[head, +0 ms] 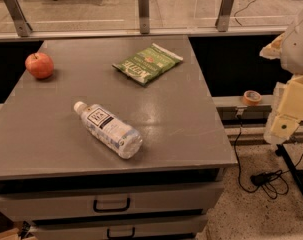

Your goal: Place blue plastic bottle upright

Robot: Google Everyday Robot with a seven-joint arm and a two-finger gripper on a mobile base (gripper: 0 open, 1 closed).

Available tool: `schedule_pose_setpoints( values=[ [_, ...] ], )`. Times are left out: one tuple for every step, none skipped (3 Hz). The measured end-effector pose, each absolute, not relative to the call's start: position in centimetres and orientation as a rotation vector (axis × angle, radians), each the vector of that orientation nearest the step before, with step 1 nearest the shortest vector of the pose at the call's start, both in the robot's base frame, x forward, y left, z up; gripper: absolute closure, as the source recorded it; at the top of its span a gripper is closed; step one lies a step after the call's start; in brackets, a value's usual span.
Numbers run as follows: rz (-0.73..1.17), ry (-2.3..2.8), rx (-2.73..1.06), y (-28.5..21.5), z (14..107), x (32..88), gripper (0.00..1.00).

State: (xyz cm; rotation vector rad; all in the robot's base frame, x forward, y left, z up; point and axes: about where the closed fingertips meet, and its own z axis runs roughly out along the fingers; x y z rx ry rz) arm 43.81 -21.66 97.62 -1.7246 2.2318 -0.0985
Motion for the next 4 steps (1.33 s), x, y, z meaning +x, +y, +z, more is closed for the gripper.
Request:
schedule_pose_setpoints(
  values=[
    [-0.099,2.232,-1.724,-21.7,97.6,43.8,0.00],
    [-0.048,2.169,-1.803,-17.7,97.0,44.6,0.00],
    [0.003,2.098,-1.889,-10.6,96.5,45.8,0.00],
    [0.070,2.016,-1.938,-2.0,97.3,46.1,0.00]
  ],
)
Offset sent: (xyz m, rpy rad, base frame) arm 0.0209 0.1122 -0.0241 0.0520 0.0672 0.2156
